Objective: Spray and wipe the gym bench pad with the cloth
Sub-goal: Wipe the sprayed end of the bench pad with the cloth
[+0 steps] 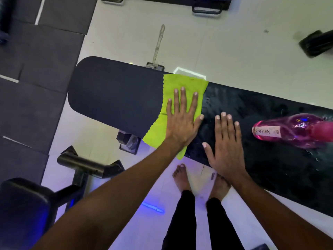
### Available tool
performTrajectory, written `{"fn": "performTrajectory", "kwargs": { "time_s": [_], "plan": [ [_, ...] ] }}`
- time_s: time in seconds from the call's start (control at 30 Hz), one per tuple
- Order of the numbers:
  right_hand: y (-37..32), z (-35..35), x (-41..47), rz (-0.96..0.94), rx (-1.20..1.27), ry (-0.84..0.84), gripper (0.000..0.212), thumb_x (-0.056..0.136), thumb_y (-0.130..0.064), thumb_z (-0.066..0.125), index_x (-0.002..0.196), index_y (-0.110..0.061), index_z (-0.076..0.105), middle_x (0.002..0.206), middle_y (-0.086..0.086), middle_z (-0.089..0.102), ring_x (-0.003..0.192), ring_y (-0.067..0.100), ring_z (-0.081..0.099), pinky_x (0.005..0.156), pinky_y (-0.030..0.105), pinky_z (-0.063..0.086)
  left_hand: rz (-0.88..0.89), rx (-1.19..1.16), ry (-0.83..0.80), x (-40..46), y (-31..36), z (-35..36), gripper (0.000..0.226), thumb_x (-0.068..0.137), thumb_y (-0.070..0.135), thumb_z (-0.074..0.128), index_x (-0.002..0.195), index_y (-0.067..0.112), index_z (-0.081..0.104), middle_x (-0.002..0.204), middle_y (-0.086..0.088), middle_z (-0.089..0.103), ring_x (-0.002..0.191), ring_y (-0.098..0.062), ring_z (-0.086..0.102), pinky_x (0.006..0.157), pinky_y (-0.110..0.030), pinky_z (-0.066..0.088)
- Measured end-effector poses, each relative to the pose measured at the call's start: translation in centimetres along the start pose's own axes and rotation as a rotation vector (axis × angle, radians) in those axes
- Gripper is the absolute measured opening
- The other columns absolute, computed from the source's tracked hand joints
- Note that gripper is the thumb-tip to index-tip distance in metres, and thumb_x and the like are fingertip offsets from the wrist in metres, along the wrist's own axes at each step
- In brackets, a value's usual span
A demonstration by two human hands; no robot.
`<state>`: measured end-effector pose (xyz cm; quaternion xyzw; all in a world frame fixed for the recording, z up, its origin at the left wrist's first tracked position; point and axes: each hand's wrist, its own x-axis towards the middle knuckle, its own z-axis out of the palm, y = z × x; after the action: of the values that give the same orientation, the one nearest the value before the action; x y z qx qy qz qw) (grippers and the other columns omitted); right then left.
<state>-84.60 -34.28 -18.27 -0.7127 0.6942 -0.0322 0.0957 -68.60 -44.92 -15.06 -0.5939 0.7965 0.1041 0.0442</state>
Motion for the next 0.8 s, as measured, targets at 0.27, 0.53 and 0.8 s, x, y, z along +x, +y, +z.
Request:
{"fn": "performTrajectory", "kwargs": {
  "time_s": [0.27,0.53,0.8],
  "plan": [
    [0.6,0.1,-1.1,-0.012,0.002,0.007,0.085,0.106,-0.055,0.029,0.168,-0.003,0.001,0.178,0.016,-0.002,0.166,0.031,-0.001,0.134,0.056,0.013,0.073,-0.031,0.109,2.0,-3.4,-0.2,0.06,0.111,0.045,0.019,0.168,0.027,0.012,0.177,-0.009,0.004,0.165,-0.028,0.002,0.132,-0.048,0.012],
    [1.2,0.0,-2.9,0.01,0.01,0.0,0.083,0.107,-0.052,0.03,0.168,-0.003,0.003,0.178,0.017,0.001,0.166,0.031,0.003,0.133,0.055,0.014,0.264,0.025,0.044,2.4,2.2,0.3,0.062,0.11,0.048,0.018,0.168,0.027,0.013,0.177,-0.012,0.006,0.164,-0.033,0.004,0.13,-0.052,0.014],
    [2.3,-0.5,-4.8,0.024,0.008,-0.018,0.084,0.106,-0.053,0.032,0.168,-0.003,0.005,0.178,0.016,0.002,0.166,0.031,0.003,0.133,0.056,0.016,-0.159,-0.054,0.105,-3.5,1.6,1.6,0.063,0.111,0.048,0.021,0.169,0.028,0.007,0.177,-0.011,-0.001,0.164,-0.031,-0.002,0.131,-0.052,0.011]
  ]
}}
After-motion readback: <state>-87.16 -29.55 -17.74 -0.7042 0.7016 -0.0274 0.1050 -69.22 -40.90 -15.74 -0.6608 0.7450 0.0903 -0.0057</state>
